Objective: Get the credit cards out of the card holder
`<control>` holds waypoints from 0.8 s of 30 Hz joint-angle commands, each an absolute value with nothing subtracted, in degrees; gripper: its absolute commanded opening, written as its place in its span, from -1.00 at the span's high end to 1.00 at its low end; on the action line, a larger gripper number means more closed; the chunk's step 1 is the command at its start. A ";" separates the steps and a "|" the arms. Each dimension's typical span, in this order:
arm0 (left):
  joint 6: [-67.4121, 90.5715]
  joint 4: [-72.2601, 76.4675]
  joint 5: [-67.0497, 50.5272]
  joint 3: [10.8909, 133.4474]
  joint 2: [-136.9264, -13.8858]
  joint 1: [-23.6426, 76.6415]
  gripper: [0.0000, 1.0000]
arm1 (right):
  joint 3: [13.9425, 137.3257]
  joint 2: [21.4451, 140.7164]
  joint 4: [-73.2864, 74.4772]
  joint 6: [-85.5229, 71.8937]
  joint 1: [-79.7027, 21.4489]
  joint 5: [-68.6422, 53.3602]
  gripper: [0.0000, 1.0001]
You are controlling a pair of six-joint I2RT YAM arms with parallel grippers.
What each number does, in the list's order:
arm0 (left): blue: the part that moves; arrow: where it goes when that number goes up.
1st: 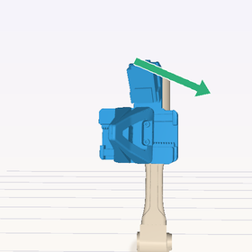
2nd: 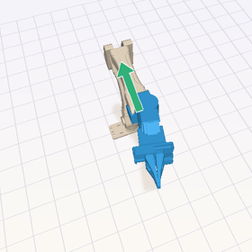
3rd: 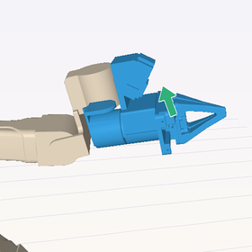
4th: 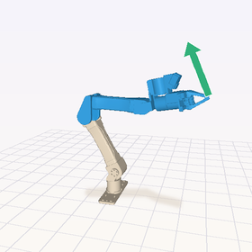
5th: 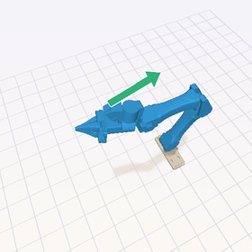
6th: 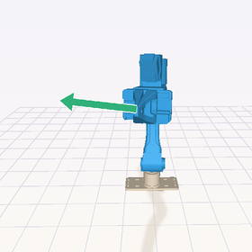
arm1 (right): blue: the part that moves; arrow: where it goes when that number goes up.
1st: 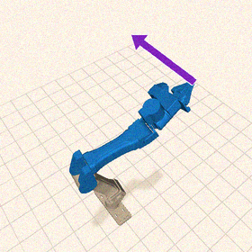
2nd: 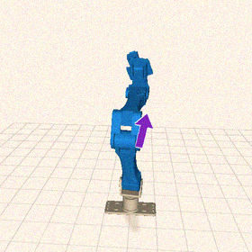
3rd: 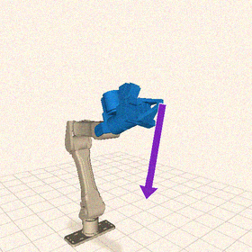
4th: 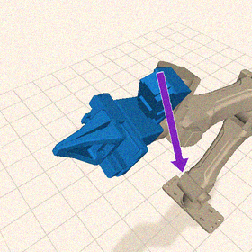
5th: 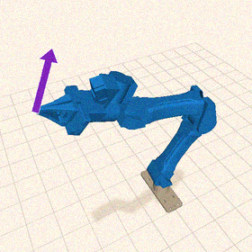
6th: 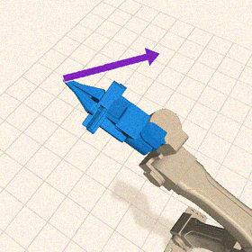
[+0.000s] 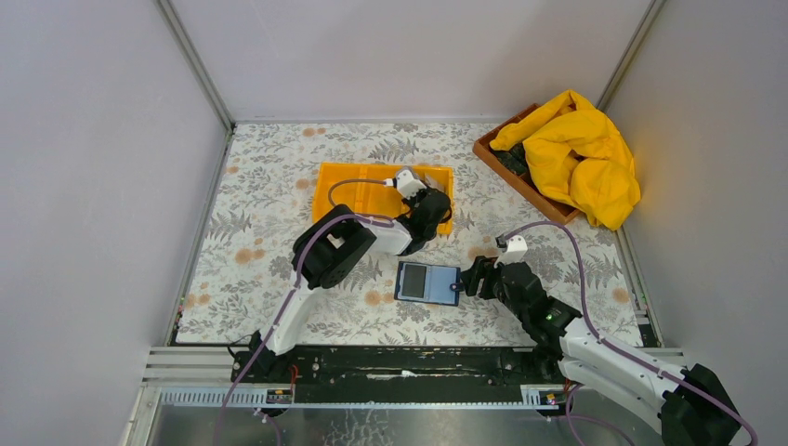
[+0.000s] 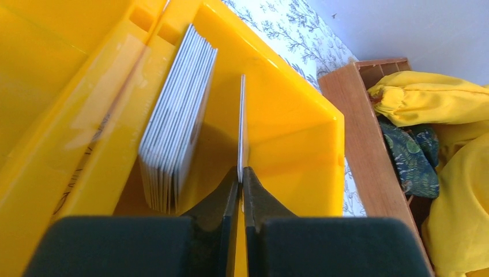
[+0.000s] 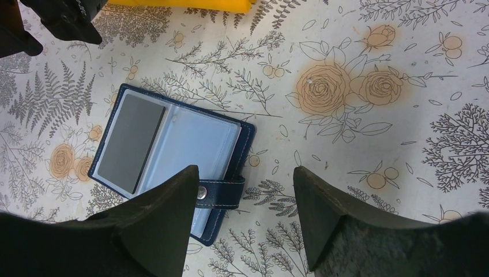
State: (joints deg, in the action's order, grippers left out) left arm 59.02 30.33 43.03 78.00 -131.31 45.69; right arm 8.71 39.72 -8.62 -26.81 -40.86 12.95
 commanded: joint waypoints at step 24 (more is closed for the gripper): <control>34.49 52.63 50.26 72.06 -128.60 49.48 1.00 | 9.49 39.38 -11.69 -26.72 -40.51 13.86 -0.37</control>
State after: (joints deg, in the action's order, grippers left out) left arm 42.04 45.28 46.57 73.08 -130.87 48.93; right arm 8.71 39.81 -8.80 -26.81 -40.86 12.91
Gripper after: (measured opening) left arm 0.019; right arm 0.685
